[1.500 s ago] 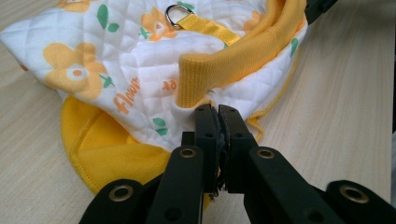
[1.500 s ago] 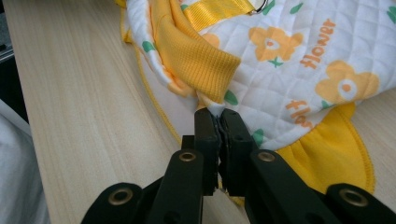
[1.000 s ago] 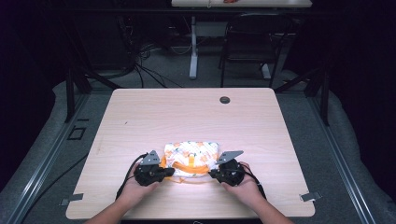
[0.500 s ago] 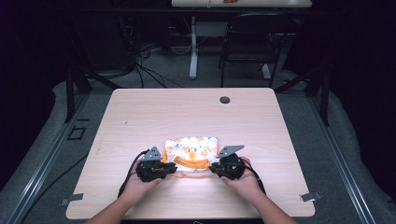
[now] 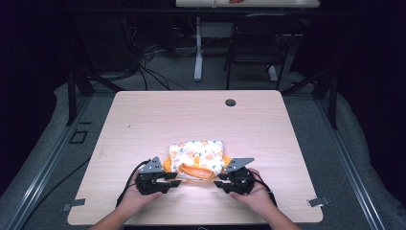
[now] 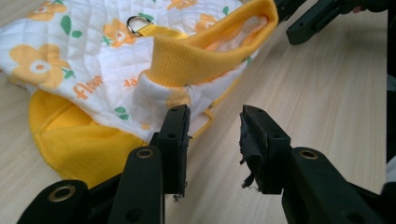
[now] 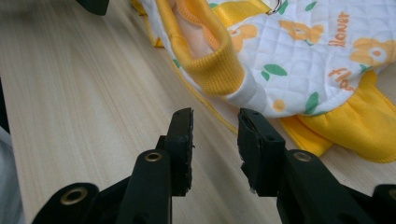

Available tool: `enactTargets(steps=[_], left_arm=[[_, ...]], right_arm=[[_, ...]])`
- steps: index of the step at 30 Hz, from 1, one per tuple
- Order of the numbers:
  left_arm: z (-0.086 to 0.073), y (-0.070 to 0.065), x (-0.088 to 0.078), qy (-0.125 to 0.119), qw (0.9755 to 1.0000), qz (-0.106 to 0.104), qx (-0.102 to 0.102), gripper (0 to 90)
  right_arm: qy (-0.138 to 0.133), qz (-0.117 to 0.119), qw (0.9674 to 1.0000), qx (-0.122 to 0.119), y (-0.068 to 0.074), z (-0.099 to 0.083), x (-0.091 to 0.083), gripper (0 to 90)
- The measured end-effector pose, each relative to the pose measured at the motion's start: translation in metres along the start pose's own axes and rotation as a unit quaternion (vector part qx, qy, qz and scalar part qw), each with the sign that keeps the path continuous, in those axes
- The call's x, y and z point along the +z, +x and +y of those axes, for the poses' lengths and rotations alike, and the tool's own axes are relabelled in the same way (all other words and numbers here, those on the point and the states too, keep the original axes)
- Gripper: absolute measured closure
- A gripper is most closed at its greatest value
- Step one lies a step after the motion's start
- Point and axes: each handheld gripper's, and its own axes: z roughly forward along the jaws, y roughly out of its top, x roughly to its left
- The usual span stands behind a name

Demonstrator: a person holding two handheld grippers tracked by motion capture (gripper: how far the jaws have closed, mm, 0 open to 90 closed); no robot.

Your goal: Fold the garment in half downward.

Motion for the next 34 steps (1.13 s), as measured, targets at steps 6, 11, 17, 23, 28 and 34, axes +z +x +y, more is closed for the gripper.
enactTargets(steps=[6, 11, 17, 23, 28, 34], left_arm=[[-0.003, 0.002, -0.011, -0.013, 0.9998, 0.013, -0.008, 60.4], [-0.006, 0.008, -0.023, -0.030, 0.9986, 0.028, -0.033, 58.5], [-0.016, 0.015, -0.034, -0.024, 0.9971, 0.059, -0.041, 57.4], [-0.024, 0.021, -0.039, -0.032, 0.9953, 0.075, -0.052, 56.8], [-0.028, 0.026, -0.042, -0.042, 0.9930, 0.084, -0.072, 55.8], [-0.028, 0.030, -0.045, -0.050, 0.9910, 0.097, -0.078, 54.7]], right_arm=[[-0.014, -0.002, 0.9998, 0.014, -0.001, -0.001, -0.010, 63.5], [-0.031, -0.013, 0.9989, 0.032, -0.003, -0.004, -0.020, 61.4], [-0.045, -0.038, 0.9976, 0.037, -0.008, -0.008, -0.031, 59.2], [-0.048, -0.053, 0.9961, 0.051, -0.014, -0.016, -0.032, 58.5], [-0.035, -0.063, 0.9962, 0.049, -0.016, -0.021, -0.027, 58.4], [-0.036, -0.074, 0.9957, 0.043, -0.015, -0.023, -0.024, 57.5]])
